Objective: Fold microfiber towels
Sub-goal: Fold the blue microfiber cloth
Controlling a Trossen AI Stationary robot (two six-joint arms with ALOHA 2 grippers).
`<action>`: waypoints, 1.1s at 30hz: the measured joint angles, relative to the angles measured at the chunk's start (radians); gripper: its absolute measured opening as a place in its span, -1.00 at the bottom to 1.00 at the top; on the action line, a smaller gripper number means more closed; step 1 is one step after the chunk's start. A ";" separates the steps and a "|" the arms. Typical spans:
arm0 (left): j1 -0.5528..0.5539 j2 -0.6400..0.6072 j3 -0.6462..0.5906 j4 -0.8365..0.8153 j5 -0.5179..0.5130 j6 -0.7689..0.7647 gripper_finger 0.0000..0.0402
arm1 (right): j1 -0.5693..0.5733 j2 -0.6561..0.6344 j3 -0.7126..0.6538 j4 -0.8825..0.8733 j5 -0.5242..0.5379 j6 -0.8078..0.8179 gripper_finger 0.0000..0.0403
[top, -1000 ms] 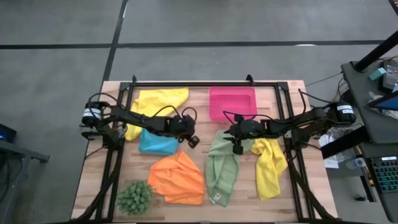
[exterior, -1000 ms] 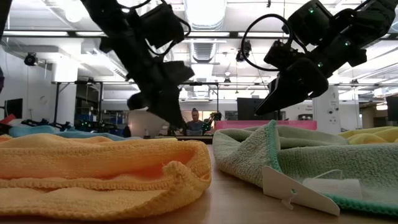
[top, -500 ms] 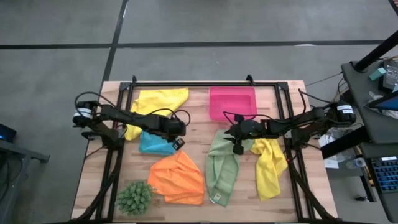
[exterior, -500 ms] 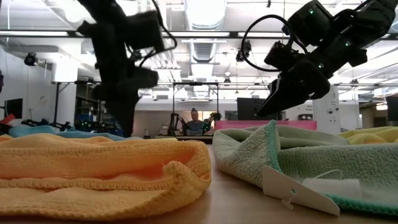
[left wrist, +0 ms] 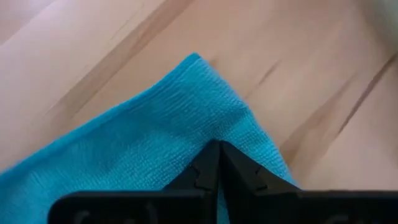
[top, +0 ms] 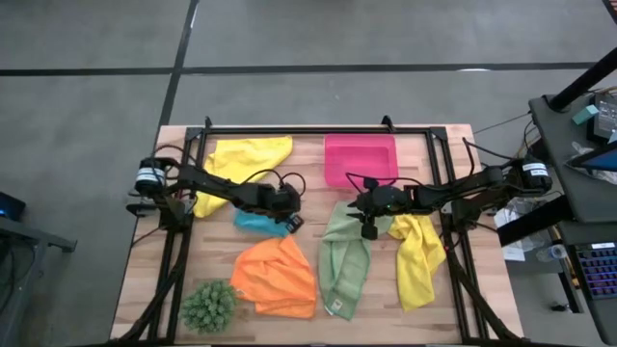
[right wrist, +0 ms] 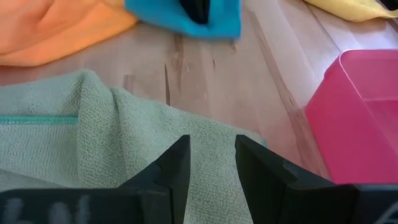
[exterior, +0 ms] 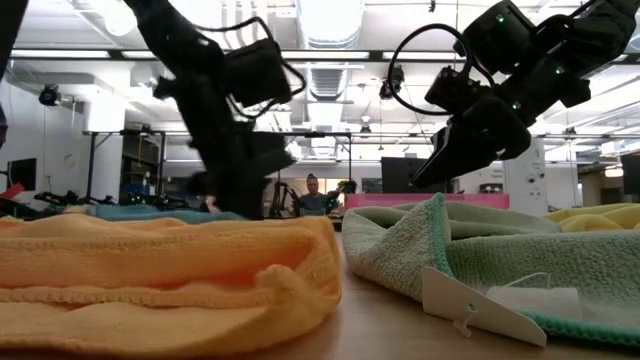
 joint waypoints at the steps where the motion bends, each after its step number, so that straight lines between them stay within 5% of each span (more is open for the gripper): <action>1: 0.002 0.012 0.000 0.055 0.002 -0.001 -1.00 | 0.000 0.000 0.000 0.000 0.000 0.000 -0.41; 7: 0.014 0.052 0.033 0.125 0.010 0.006 -1.00 | 0.000 0.000 0.000 0.000 0.000 0.000 -0.41; 23: 0.017 -0.360 0.019 -0.481 0.004 0.049 -1.00 | 0.000 0.000 -0.001 0.000 0.004 0.000 -0.41; 33: 0.017 -0.402 -0.138 -0.517 0.006 0.022 -1.00 | 0.000 0.000 -0.001 0.017 0.006 -0.005 -0.42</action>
